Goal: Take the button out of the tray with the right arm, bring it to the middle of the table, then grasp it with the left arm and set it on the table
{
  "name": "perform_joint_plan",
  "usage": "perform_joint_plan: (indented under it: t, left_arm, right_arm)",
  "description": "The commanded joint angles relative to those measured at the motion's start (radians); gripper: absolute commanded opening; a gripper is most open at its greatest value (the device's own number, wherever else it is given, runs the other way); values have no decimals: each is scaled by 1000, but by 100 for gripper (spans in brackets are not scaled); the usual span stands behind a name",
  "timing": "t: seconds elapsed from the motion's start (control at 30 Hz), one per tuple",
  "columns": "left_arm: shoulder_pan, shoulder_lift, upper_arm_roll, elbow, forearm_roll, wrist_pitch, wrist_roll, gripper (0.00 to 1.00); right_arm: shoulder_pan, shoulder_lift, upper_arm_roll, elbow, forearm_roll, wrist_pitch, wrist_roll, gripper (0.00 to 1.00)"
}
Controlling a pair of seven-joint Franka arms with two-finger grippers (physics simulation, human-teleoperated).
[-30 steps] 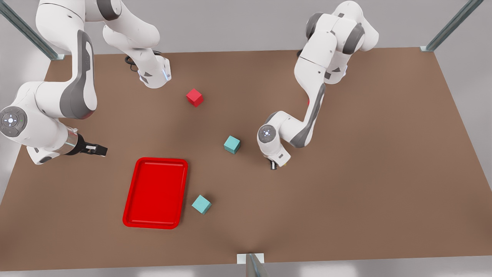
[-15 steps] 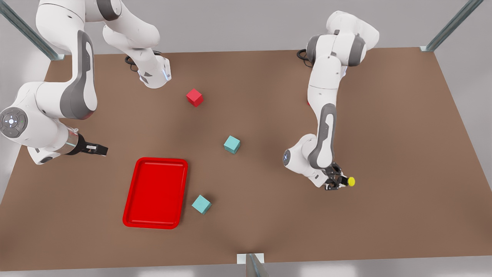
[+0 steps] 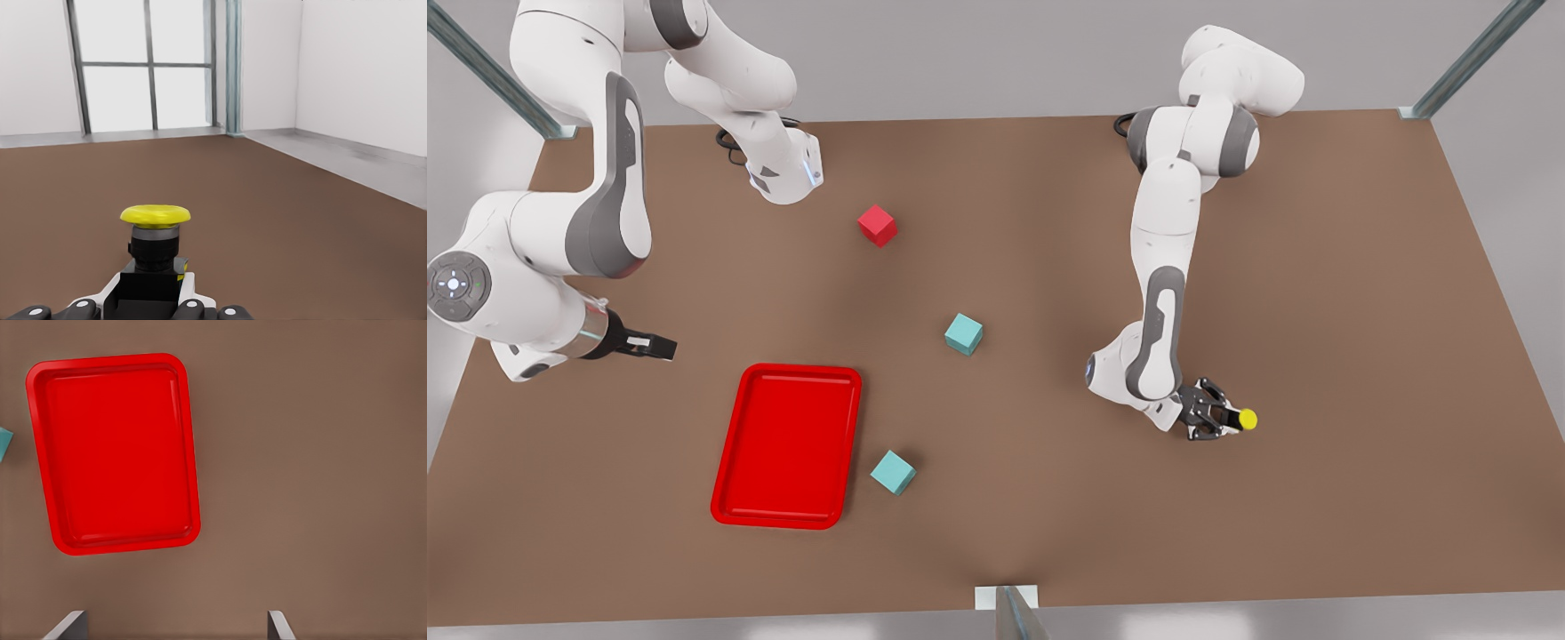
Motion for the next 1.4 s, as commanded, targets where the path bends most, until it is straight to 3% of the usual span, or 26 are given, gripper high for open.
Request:
perform_joint_plan:
  t: [0.0, 0.07, 0.1, 0.37, 0.57, 0.67, 0.73, 0.8, 0.87, 0.9, 1.0, 1.07, 1.37]
  left_arm:
    - [0, -2, 1, 2, 14, 6, -222, 31]
    - [0, -3, 1, 2, 16, 4, -219, 35]
    - [0, 0, 1, 2, 17, 1, -205, 100]
    - [-40, -29, -11, -18, 2, -30, -158, 100]
    - [-75, -230, -137, -190, -58, -106, -101, 100]
    - [-60, -554, -172, -171, -349, -186, 416, 100]
    - [64, -790, -159, -112, -863, -217, 1127, 100]
    - [222, -893, -152, -87, -1172, -323, 1798, 100]
    - [374, -856, -149, 33, -1225, -499, 2436, 100]
    - [402, -856, -133, 22, -1209, -466, 2822, 100]
    - [400, -790, -129, 49, -1212, -347, 2683, 100]
    - [386, -753, -135, 74, -1202, -347, 2532, 100]
    - [385, -657, -134, 135, -1216, -352, 2521, 100]
  right_arm:
    - [-1, 0, 0, 3, 1, -1, -5, 100]
    - [-1, 1, 0, 6, 0, -1, -5, 100]
    - [-1, 1, 0, 6, 1, -1, -5, 100]
    - [0, 1, 0, 6, 0, -1, -5, 100]
    - [0, 1, 0, 6, 0, -9, -5, 100]
    - [0, 1, 0, 7, 0, -9, -5, 100]
    - [0, 1, 0, 7, 0, -7, -5, 100]
    - [0, 1, 0, 7, 0, -7, -3, 100]
    - [2, 1, 0, 7, 1, -7, -3, 100]
    - [2, 1, 0, 7, 1, -7, -3, 100]
    - [2, 1, 0, 7, 1, -7, -5, 100]
    - [5, 1, 3, 13, -2, -7, -5, 100]
    - [8, 17, 5, 39, -2, -6, -94, 100]
